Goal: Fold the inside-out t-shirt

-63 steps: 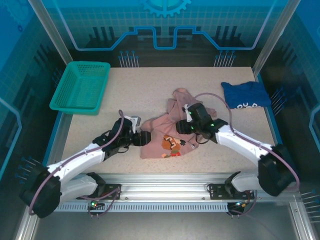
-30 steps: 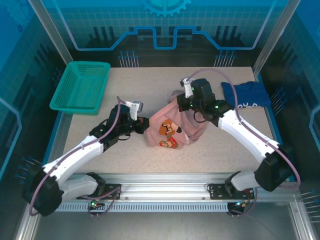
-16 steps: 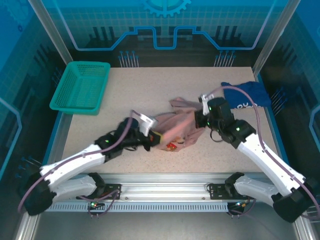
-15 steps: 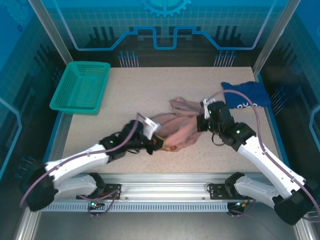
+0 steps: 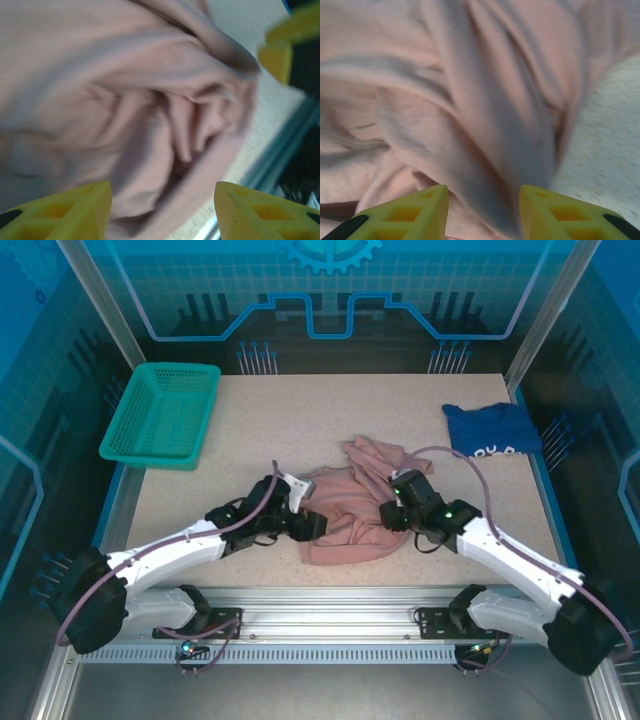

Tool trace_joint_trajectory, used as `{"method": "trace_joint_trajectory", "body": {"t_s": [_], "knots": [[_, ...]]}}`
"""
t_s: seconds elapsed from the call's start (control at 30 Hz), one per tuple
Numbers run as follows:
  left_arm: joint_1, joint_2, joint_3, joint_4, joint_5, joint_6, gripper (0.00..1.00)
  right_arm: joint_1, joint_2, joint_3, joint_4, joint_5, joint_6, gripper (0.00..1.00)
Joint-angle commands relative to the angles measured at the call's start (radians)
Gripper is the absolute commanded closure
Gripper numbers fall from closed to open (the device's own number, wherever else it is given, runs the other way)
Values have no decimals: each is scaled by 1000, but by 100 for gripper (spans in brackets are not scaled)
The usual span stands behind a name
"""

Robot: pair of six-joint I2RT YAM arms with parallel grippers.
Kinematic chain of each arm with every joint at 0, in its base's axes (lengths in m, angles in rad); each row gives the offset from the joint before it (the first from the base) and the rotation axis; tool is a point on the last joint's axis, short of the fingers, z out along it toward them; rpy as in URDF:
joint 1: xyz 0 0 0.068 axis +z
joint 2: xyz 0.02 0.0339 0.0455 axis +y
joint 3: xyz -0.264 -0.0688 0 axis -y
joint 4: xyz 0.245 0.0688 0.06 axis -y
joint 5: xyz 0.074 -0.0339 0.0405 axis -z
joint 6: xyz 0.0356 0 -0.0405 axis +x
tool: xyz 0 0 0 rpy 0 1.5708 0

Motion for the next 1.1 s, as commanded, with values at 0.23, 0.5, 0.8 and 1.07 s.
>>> {"method": "trace_joint_trajectory", "body": {"t_s": [0.23, 0.5, 0.8, 1.07], "knots": [[69, 83, -60, -145, -111, -241, 38, 114, 282, 121, 64, 70, -120, 49], [69, 229, -52, 25, 11, -293, 53, 107, 382, 154, 62, 118, -169, 66], [105, 107, -3, -17, 8, -203, 100, 31, 209, 233, -16, 5, -185, 100], [228, -301, 59, -175, -45, -61, 100, -194, -69, 268, -20, -267, -142, 100]]}}
